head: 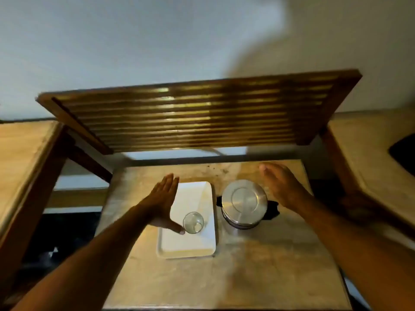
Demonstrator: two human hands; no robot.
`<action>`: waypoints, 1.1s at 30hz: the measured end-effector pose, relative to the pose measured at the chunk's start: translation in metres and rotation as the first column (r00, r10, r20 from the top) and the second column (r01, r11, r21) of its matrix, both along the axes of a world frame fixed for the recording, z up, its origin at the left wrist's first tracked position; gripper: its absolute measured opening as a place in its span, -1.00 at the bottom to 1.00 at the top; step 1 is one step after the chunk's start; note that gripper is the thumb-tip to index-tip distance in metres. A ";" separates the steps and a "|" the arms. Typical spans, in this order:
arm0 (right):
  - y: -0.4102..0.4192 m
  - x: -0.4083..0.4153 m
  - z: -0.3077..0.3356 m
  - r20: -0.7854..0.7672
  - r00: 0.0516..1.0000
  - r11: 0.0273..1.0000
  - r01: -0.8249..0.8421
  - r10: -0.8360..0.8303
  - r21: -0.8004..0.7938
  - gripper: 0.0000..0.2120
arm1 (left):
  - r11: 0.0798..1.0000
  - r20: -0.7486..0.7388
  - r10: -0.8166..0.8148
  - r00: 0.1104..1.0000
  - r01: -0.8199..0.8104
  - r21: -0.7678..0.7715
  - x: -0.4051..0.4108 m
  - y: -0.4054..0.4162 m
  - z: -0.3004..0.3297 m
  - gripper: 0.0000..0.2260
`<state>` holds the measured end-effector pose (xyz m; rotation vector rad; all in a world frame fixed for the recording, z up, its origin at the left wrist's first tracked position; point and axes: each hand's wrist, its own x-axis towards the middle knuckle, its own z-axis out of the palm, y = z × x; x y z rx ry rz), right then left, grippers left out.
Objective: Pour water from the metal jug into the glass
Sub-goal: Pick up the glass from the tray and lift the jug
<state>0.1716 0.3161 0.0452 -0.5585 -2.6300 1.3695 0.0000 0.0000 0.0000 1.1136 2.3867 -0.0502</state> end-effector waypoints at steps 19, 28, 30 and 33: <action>-0.021 0.015 -0.101 0.179 0.867 0.580 0.451 -0.465 -0.678 -0.58 | 0.515 0.558 0.555 0.617 -0.781 0.353 0.096 0.010 -0.151 -0.36; -0.063 0.014 -0.021 0.203 0.752 0.497 0.587 -0.627 -0.639 -0.79 | 0.526 0.484 0.554 0.677 -0.735 0.427 0.099 -0.021 -0.034 -0.41; -0.069 0.023 0.016 0.204 0.766 0.500 0.571 -0.609 -0.651 -0.78 | 0.521 0.472 0.540 0.696 -0.718 0.462 0.100 -0.024 0.010 -0.45; -0.071 0.026 0.079 0.195 0.814 0.521 0.514 -0.548 -0.681 -0.54 | 0.485 0.485 0.517 0.705 -0.708 0.514 0.099 -0.025 0.076 -0.45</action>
